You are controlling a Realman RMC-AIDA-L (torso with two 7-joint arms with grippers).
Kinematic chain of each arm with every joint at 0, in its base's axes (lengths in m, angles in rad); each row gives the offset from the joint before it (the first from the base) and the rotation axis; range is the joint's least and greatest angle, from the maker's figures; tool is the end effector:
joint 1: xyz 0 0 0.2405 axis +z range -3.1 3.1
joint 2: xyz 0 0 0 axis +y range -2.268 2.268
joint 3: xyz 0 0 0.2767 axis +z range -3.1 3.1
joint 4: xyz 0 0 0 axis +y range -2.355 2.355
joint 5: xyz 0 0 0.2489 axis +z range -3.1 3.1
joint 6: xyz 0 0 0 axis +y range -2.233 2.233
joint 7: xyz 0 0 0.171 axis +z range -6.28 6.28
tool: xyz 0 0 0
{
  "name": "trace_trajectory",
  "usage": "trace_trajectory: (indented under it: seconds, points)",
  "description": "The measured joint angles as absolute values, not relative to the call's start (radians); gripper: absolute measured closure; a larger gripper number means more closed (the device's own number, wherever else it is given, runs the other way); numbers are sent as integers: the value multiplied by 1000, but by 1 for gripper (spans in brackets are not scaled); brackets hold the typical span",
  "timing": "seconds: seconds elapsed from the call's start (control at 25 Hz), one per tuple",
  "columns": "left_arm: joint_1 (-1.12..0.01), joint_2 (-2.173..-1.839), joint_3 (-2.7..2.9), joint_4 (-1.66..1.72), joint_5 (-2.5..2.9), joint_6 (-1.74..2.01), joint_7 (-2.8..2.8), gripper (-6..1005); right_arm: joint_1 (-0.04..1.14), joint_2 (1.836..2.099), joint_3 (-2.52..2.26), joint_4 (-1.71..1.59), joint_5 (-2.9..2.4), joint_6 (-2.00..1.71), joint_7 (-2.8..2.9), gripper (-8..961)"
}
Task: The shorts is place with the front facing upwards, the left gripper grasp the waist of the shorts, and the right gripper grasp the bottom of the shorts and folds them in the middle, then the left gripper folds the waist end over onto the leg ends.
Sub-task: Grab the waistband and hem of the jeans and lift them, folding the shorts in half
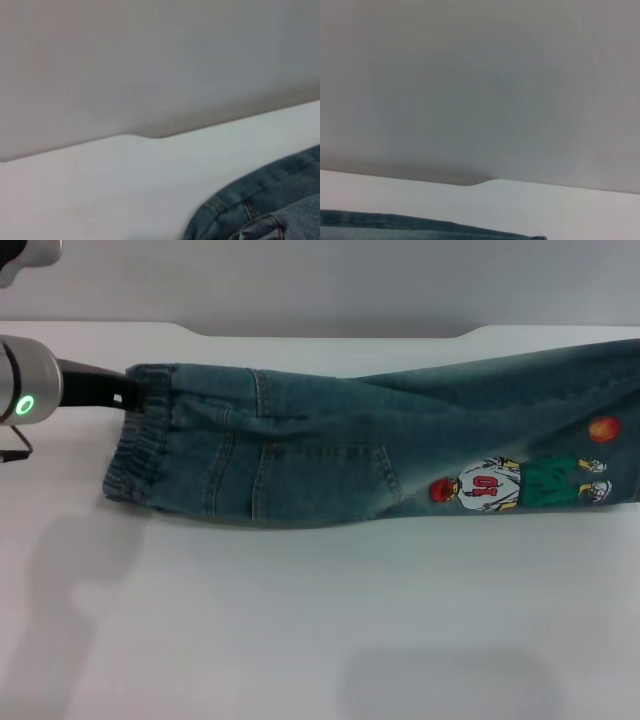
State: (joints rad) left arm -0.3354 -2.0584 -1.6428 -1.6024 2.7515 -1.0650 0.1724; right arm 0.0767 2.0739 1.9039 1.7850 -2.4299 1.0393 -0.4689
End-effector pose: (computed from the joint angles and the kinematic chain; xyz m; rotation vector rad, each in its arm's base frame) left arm -0.2114 0.4329 0.0222 -2.0266 -0.9902 0.0247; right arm 0.2583 0.3847 0.1099 -1.9066 0.9913 0.2122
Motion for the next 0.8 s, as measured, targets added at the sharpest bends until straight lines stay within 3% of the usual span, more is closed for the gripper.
trace_trajectory:
  seconds: [0.8]
  points:
    - [-407,-2060,-1642,-1464,2740,-953,197,893,128,2074,1909,1607,-2422,847,-534,918]
